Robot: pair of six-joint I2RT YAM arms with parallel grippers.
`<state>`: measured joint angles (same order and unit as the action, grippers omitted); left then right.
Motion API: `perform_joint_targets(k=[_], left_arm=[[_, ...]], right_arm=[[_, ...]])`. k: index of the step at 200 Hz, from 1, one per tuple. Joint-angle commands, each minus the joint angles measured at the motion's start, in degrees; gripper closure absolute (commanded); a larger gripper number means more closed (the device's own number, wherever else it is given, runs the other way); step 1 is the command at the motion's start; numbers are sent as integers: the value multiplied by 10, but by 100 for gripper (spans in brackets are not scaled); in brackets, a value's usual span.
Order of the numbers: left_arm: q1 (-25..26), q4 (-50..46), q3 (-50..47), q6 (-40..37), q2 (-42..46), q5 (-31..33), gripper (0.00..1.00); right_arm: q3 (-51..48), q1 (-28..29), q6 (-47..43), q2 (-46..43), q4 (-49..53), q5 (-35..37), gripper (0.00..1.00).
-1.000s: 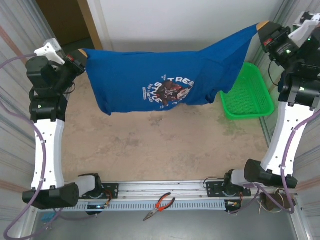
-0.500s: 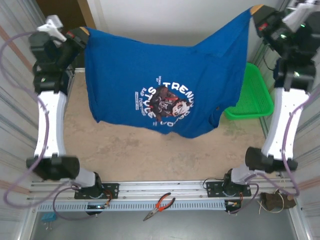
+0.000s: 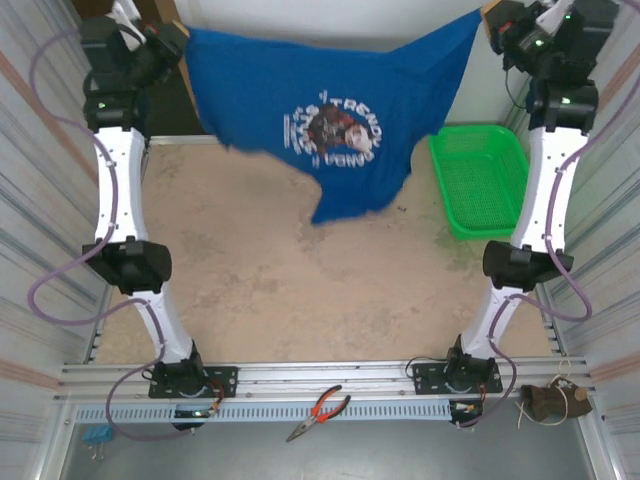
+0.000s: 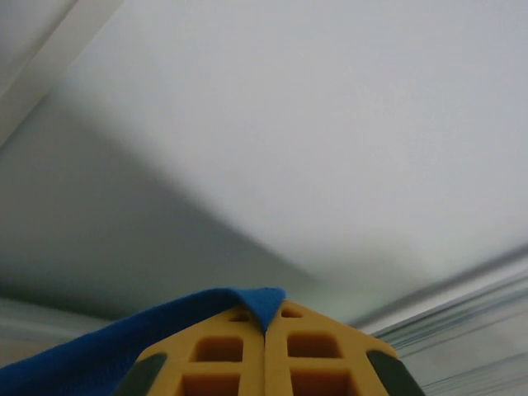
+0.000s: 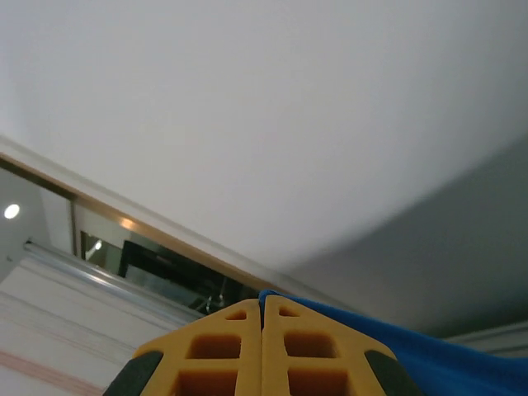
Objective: Fold the inside-out t-shirt
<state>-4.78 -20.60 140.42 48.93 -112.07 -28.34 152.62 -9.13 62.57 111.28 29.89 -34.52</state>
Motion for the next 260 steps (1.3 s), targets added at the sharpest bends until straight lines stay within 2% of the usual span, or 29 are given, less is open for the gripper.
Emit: perform_joint_targets(k=[1, 42, 61, 83, 109, 129, 179, 201, 232, 260], left_arm=[[-2, 3, -8, -2, 39, -15, 100], [-4, 82, -262, -22, 169, -15, 100], [-5, 109, -389, -39, 233, -15, 100], [-5, 115, -535, -64, 303, -19, 100], [-11, 143, -696, -58, 364, -33, 100], [-15, 142, -756, -62, 394, -42, 100], [-16, 54, -807, -116, 456, -44, 100], [-16, 19, -857, -132, 479, -56, 100], [-16, 25, -967, -121, 524, -54, 100], [-16, 29, -1032, -112, 547, -47, 100]], right_arm=[[-39, -1, -5, -74, -34, -6, 100], [-258, 4, -66, -222, -48, 2, 100], [-406, 21, -82, -307, -71, 7, 100], [-626, 42, -98, -428, -89, 32, 100], [-817, 51, -105, -564, -64, 60, 100], [-851, 64, -137, -619, 3, 89, 100], [-835, 84, -170, -655, 105, 97, 100], [-909, 108, -176, -686, 143, 118, 100], [-1056, 135, -148, -767, 194, 142, 100], [-1133, 145, -113, -831, 210, 166, 100]])
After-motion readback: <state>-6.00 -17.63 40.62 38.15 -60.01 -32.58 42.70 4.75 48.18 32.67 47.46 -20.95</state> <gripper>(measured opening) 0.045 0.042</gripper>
